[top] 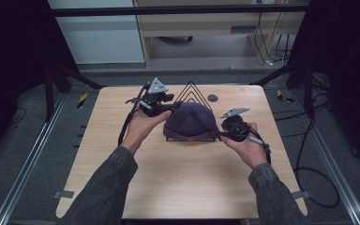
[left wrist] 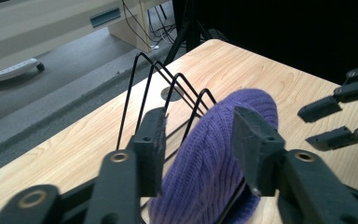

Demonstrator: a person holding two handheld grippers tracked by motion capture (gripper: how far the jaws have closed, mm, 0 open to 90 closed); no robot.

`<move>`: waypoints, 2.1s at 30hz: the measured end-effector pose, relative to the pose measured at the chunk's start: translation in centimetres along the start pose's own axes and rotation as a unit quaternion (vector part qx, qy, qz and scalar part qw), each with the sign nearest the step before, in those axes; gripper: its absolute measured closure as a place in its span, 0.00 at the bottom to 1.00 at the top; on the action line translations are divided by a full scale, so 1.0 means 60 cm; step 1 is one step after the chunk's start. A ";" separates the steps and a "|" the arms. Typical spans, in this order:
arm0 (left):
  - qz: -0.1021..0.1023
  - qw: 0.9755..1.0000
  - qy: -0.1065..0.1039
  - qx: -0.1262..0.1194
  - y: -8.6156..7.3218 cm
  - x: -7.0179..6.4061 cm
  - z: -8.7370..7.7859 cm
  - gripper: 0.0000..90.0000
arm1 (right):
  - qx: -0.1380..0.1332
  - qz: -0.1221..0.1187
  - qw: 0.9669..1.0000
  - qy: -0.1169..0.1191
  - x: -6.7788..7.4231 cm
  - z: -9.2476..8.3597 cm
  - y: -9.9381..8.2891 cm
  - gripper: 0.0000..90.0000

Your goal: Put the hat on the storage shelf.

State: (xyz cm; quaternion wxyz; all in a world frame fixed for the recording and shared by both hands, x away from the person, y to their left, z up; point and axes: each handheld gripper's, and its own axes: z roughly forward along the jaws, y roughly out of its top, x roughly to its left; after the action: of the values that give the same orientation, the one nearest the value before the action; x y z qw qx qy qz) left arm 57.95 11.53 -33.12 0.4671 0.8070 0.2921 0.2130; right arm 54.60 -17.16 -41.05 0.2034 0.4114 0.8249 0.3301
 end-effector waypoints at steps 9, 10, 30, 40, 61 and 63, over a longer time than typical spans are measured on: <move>0.004 1.000 0.004 0.024 -0.014 -0.014 -0.014 0.45 | -0.021 0.014 1.000 -0.018 0.007 -0.027 0.003 0.50; -0.001 1.000 0.003 0.026 -0.013 -0.016 -0.016 0.42 | -0.026 0.016 0.999 -0.018 0.008 -0.029 0.003 0.48; -0.033 0.998 -0.008 0.047 -0.052 -0.032 -0.041 0.13 | -0.056 0.033 0.998 -0.015 0.035 -0.049 0.004 0.22; -0.042 0.998 -0.003 0.052 -0.084 -0.036 -0.071 0.11 | -0.078 0.029 0.997 -0.008 0.051 -0.074 0.012 0.15; -0.026 0.998 -0.006 0.054 -0.130 -0.048 -0.152 0.07 | -0.108 -0.002 0.994 0.004 0.094 -0.091 0.031 0.09; -0.029 0.998 -0.006 0.053 -0.135 -0.046 -0.157 0.06 | -0.111 -0.004 0.994 0.005 0.098 -0.091 0.033 0.09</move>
State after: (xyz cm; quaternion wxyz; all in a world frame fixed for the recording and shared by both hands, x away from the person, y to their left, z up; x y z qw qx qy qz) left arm 47.89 18.78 -36.01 0.4314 0.8231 0.3235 0.1784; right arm 48.95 -13.58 -36.20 0.2446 0.3812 0.7858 0.4211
